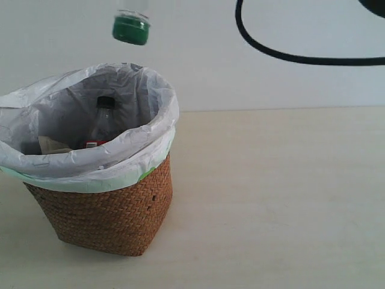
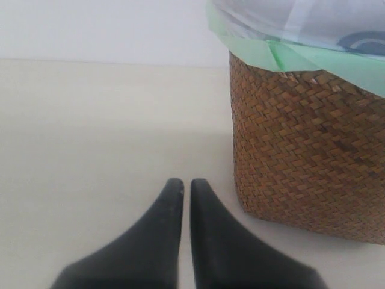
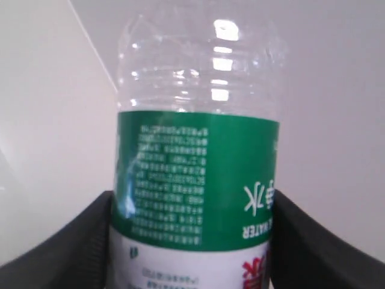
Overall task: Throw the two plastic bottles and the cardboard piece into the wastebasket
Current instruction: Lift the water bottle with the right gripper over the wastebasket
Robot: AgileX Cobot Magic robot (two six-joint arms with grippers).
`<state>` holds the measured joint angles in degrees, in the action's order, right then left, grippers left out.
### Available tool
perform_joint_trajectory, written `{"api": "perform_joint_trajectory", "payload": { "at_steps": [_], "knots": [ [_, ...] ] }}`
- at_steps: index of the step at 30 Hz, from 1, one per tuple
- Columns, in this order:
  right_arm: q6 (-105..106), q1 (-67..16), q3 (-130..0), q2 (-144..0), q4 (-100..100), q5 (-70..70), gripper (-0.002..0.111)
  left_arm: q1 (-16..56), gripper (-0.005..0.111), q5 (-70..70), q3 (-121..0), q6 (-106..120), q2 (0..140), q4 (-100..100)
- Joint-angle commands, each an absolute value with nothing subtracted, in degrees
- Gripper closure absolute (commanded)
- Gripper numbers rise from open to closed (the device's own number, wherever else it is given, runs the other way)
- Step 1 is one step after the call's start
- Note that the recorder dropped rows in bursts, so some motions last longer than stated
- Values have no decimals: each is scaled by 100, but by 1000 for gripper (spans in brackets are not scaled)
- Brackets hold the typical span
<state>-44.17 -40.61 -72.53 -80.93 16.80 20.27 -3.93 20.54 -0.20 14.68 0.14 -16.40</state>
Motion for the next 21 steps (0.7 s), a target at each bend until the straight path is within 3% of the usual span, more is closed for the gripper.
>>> {"api": "perform_joint_trajectory", "payload": {
  "at_steps": [1, 6, 11, 17, 21],
  "knots": [
    [-3825, -3883, -7278, -8065, 1705, 1425, 108, -409, 103, 2058, 0, 1495, 0, -1623],
    [-2747, -2725, -7278, -8065, 1726, -346, 108, -409, 103, 2058, 0, 1495, 0, -1623],
    [-2593, -2076, -7278, -8065, 1743, -823, 108, -409, 103, 2058, 0, 1495, 0, -1623],
    [-2563, -2240, -7278, -8171, 1744, -568, 108, -409, 103, 2058, 0, 1495, 0, -1623],
    [-3005, -2950, -7345, -8568, 1489, 311, 108, -409, 103, 2058, 0, 1495, 0, -1623]
  ]
}}
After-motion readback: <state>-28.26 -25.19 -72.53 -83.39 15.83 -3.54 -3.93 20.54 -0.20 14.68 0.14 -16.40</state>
